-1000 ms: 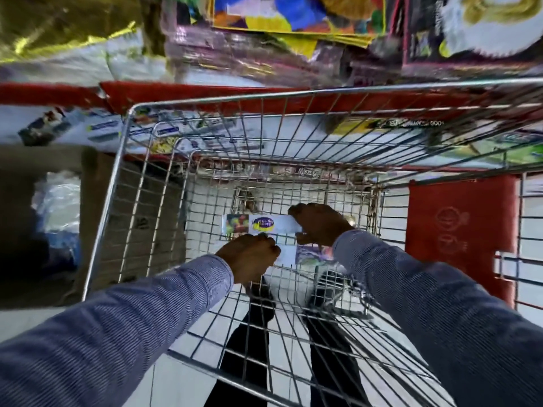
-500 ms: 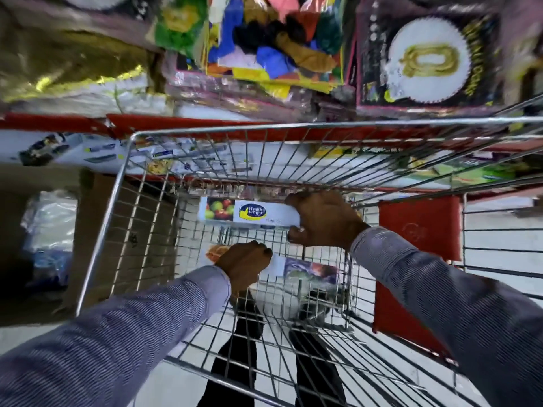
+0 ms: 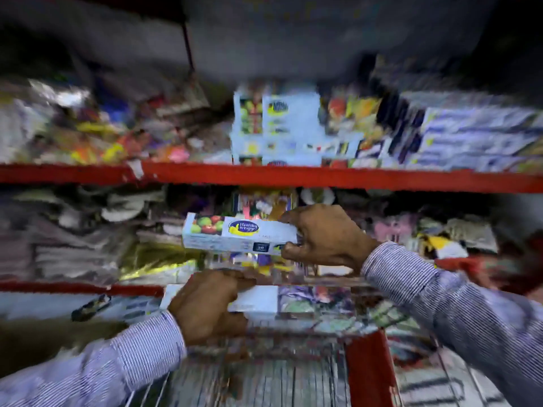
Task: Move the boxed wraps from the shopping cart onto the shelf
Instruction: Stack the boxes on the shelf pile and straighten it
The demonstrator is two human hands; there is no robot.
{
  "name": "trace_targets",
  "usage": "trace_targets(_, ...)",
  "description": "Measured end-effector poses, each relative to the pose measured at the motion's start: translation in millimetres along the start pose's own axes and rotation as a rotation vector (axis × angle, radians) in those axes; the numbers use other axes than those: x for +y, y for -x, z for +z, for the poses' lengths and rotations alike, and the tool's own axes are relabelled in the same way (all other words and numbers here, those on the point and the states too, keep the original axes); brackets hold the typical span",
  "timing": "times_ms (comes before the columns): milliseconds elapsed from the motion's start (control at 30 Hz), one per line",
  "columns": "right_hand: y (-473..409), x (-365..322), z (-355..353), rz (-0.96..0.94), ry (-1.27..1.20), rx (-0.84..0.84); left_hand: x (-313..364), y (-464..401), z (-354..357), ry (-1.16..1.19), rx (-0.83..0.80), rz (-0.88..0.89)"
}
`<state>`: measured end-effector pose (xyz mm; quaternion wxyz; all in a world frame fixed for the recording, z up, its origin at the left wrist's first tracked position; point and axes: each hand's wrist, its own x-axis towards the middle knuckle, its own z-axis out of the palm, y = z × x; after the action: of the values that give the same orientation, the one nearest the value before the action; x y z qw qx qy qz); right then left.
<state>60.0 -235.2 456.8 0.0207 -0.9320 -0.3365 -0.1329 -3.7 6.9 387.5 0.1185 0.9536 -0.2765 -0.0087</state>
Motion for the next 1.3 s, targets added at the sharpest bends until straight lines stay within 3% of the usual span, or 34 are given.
trace_targets(167,-23,19,-76,0.069,-0.002,0.077,13,-33,-77,-0.127,0.087,0.014)
trace_targets(367,-51,57,-110,0.123,0.058,0.094,28,-67,-124,-0.190,0.093,0.017)
trace_targets(733,-115,142,-103,0.268,0.077,-0.042,24,-114,-160,-0.017,0.078,0.047)
trace_targets(967,-144,160,-95,0.246,0.062,-0.046,19,-138,-172,-0.067,0.109,0.054)
trace_targets(1167,-148,172,-85,0.242,-0.025,0.071,11,-161,-180,-0.103,0.197,0.073)
trace_targets(1300,-153,176,-98,0.244,-0.081,-0.037,14,-183,-189,-0.096,0.271,0.088)
